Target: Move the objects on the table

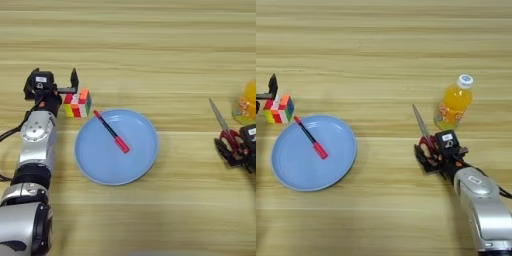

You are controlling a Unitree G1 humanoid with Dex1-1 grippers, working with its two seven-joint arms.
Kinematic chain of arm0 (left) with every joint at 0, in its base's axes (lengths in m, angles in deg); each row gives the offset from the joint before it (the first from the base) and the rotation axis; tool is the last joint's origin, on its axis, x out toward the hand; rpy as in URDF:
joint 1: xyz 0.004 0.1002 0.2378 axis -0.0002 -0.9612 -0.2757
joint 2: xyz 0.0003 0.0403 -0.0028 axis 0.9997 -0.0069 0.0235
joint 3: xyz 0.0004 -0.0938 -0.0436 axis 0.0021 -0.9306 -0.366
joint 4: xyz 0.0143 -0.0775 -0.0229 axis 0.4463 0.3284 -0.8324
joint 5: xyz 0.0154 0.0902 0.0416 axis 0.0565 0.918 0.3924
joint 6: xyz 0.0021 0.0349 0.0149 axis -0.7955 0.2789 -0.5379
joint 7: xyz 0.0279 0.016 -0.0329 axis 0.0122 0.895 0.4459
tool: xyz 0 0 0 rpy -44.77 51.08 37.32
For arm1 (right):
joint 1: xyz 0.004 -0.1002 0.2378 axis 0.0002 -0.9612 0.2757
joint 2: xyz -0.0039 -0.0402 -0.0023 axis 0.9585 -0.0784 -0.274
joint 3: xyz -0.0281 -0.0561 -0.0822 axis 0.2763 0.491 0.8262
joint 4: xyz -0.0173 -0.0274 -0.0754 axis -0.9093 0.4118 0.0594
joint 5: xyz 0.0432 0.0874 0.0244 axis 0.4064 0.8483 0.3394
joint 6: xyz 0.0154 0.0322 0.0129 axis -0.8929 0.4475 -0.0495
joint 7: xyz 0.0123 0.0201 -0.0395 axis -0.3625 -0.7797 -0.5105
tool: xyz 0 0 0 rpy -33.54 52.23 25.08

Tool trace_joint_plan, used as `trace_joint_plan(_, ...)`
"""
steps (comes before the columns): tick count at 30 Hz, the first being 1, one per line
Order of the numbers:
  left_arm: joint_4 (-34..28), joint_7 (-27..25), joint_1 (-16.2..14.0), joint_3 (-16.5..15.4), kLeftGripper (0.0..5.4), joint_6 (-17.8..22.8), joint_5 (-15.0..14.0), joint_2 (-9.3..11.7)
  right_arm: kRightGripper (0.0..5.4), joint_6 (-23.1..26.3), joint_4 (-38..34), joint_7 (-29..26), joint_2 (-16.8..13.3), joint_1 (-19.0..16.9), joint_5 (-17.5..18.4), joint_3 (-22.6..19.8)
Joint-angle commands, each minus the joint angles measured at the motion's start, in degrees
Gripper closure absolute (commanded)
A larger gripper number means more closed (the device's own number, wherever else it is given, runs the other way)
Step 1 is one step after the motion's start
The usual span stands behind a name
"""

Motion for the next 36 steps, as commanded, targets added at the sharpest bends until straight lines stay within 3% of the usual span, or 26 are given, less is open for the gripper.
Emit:
trace_joint_plan(1,-0.2,0.2,0.5,0.2,0.00,1.0,0.4,-0.1,1.65,3.3,0.5,-1.3,-1.2,-2.8,-1.2,2.5)
trace_joint_plan(14,-0.6,0.1,0.2,0.1,0.00,1.0,0.3,-0.1,2.87,2.3,2.6,-0.7,2.3,0.0,-1.1,5.6)
trace_joint_plan(36,-1.4,-0.1,-0.3,0.1,0.00,1.2,0.1,0.0,2.92,-0.3,13.5,-0.2,9.3,9.1,-2.1,10.2)
